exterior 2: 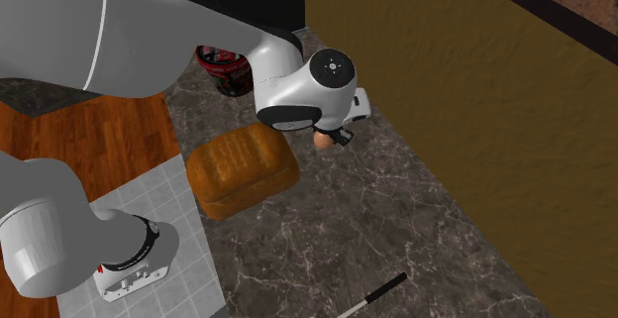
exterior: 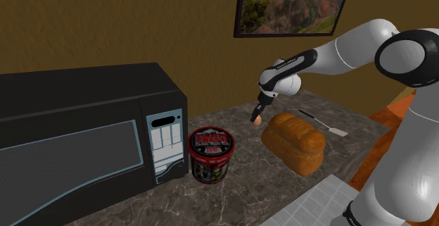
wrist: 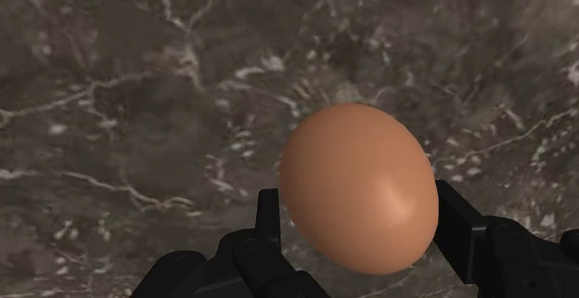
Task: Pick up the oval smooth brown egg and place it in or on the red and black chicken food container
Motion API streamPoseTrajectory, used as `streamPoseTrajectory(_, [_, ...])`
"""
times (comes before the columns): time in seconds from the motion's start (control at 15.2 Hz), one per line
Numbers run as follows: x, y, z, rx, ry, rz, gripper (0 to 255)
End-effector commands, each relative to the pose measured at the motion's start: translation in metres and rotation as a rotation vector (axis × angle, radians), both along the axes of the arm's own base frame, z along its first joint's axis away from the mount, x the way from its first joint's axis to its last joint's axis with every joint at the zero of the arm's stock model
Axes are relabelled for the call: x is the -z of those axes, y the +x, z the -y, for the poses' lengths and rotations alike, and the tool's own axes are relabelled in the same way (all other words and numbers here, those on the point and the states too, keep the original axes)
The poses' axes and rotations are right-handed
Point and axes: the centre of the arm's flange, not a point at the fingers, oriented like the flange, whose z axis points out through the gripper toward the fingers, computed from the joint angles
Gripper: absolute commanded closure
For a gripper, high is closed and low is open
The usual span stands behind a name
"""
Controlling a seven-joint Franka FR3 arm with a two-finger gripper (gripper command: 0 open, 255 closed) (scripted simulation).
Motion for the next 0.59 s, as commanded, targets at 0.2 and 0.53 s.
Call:
streamPoseTrajectory(0.2, [0.000,0.000,0.000,0.000,0.000,-0.001,255])
streamPoseTrajectory(0.53, [-0.010,0.000,0.000,0.000,0.000,-0.001,255])
